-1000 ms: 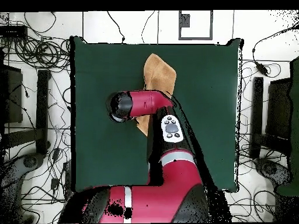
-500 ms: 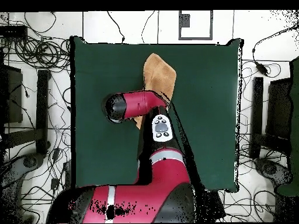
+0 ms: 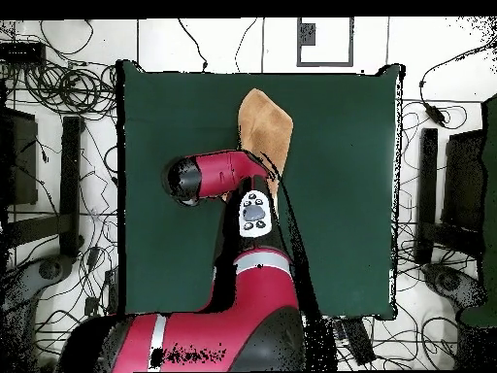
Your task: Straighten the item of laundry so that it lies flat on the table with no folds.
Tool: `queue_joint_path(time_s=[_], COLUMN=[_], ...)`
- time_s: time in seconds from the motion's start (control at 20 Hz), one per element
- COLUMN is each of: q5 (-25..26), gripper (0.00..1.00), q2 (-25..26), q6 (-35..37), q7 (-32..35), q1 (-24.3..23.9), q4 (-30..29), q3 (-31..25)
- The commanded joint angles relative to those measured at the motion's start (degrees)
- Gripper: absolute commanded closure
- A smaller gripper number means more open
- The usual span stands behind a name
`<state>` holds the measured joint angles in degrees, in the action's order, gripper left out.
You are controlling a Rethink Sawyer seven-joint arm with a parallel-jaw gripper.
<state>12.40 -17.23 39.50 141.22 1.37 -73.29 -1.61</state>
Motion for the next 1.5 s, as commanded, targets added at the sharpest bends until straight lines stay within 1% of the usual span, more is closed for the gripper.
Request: queue_joint_path(time_s=[0.05,0.15,0.3,0.45,0.6,0.95,1.2,1.5], q5=[2.4,2.9,5.3,7.6,9.9,11.8,12.4,12.3], gripper=[0.00,0.00,0.00,0.00,0.00,0.00,0.00,0.00], q2=[8.3,8.2,9.3,11.1,12.3,14.6,14.9,14.6], q6=[-12.9,-12.5,-11.7,-12.2,-12.7,-16.1,-15.2,-14.7], q7=[3.3,1.3,-5.9,-9.3,-9.3,-5.9,-7.2,-8.9], q1=[0.7,-0.4,-3.2,-3.8,-2.9,-2.5,-3.5,-5.4], q4=[1.1,1.0,2.1,4.0,5.8,7.7,8.4,7.5], q3=[-2.9,-3.5,-5.6,-6.2,-5.3,-5.2,-6.1,-8.1])
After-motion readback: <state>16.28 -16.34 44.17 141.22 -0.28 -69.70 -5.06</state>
